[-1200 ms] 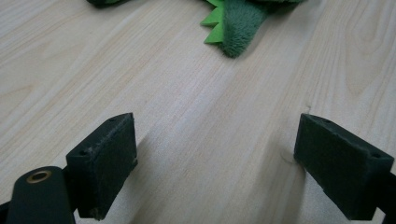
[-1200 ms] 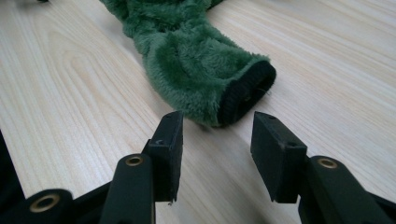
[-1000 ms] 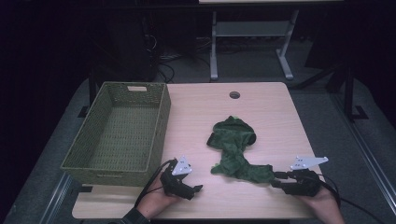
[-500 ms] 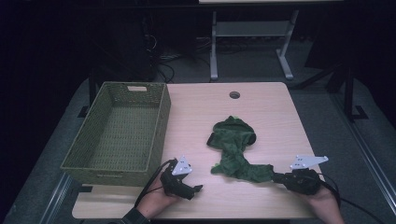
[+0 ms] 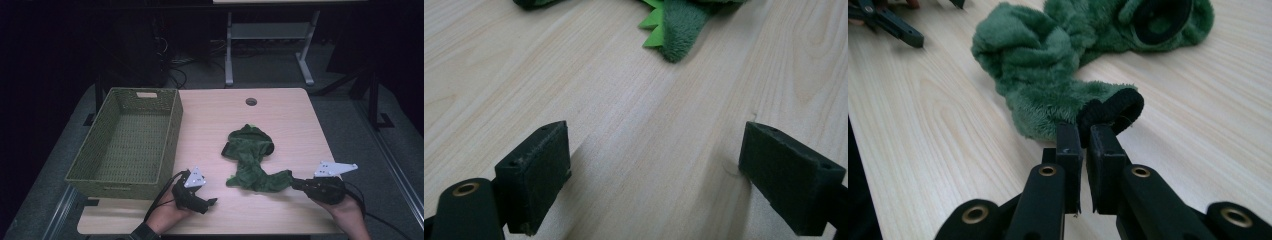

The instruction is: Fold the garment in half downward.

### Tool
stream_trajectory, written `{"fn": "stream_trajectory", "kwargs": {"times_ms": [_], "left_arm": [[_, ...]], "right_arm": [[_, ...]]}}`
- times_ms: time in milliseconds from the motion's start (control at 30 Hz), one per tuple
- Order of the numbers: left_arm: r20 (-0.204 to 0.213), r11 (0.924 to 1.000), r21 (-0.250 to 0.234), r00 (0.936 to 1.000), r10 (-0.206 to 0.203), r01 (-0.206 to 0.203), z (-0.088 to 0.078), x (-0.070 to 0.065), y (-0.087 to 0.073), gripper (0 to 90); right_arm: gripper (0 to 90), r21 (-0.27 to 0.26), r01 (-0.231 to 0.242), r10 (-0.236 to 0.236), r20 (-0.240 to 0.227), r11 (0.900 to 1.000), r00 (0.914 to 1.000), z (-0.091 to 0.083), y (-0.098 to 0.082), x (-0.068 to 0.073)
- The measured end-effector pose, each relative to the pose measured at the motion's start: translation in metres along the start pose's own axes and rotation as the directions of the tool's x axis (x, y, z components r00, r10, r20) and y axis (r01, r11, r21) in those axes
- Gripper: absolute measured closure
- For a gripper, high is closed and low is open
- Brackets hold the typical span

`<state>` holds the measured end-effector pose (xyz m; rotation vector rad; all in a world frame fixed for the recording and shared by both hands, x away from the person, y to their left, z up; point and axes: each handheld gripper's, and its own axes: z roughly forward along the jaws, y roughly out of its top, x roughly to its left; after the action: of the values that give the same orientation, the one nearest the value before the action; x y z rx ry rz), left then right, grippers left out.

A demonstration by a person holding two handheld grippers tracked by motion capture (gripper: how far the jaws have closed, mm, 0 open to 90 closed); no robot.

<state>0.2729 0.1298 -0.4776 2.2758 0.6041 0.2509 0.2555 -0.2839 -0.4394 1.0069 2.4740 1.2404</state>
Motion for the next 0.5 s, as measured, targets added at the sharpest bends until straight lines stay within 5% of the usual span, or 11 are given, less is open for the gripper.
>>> {"fn": "stream_trajectory", "kwargs": {"times_ms": [500], "left_arm": [[0.001, 1.0000, 0.000, 1.0000, 0.002, -0.002, 0.000, 0.000, 0.000, 12.3]], "right_arm": [[84.5, -0.075, 0.086, -0.092, -0.080, 0.994, 0.9926, 0.011, 0.031, 0.012]]}}
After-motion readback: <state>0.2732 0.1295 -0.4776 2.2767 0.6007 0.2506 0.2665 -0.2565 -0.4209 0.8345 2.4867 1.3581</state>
